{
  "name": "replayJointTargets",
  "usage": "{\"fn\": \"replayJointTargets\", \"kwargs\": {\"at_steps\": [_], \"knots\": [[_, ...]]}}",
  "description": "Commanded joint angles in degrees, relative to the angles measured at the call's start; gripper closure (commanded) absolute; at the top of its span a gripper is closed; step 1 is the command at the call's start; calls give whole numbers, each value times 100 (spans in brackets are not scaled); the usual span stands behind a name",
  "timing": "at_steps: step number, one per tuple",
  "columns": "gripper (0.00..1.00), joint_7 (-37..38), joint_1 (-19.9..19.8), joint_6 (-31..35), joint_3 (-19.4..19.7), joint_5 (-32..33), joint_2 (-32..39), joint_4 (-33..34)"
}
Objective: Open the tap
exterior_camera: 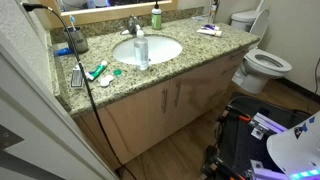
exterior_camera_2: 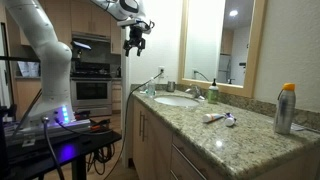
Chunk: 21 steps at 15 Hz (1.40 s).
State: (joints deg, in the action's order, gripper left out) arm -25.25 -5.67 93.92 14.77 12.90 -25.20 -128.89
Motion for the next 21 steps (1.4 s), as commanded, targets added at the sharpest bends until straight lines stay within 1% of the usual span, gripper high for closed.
{"fn": "replayJointTargets", "kwargs": {"at_steps": [1, 3, 4, 6, 9, 10, 11, 12, 13, 15, 16, 17, 18, 19, 20, 21], "knots": [[0, -12, -35, -8, -31, -14, 7, 10], [0, 130, -54, 608, 129, -336, 141, -34], [0, 239, -89, 1095, 188, -446, 110, -138], [0, 311, -179, 2037, 219, -282, 153, -257], [0, 669, -290, 3003, 217, -358, 103, -276], [0, 811, -292, 3095, 164, -448, -31, -301], [0, 726, -222, 2872, 116, -576, -325, -385], [0, 356, -102, 2427, 67, -687, -878, -616], [0, 566, -228, 2745, 131, -561, -57, -197], [0, 499, -138, 2480, 49, -645, -508, -316], [0, 710, -206, 2818, -49, -424, -308, -324], [0, 1208, -270, 3458, -102, -390, 147, -226], [0, 1534, -287, 3884, -105, -414, 473, -117], [0, 1896, -338, 4160, -153, -350, 775, 27], [0, 2324, -241, 4195, -87, -294, 1088, 217], [0, 2696, -223, 4234, -89, -268, 1453, 432]]}}
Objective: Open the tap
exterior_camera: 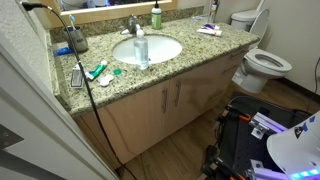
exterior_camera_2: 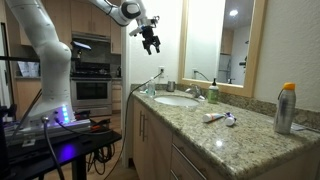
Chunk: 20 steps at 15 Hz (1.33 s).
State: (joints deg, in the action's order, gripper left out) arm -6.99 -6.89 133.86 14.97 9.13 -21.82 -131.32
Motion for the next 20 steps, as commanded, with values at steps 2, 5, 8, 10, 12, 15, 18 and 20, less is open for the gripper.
{"fn": "replayJointTargets", "kwargs": {"at_steps": [2, 5, 8, 10, 12, 15, 18, 20], "knots": [[0, 1431, 0, -57, -54, -86, 1866, 1323], [0, 1965, -158, -460, -210, -521, 2712, 2347], [0, 1923, -130, -192, -210, -422, 2620, 2095], [0, 1458, -156, -432, -210, -325, 2636, 2154], [0, 1476, -181, -977, -194, -394, 3273, 2880], [0, 2001, -231, -1309, -171, -570, 4081, 3861], [0, 2283, -327, -1512, -195, -856, 4833, 4808], [0, 2707, -342, -1312, -128, -869, 5375, 5448]]}}
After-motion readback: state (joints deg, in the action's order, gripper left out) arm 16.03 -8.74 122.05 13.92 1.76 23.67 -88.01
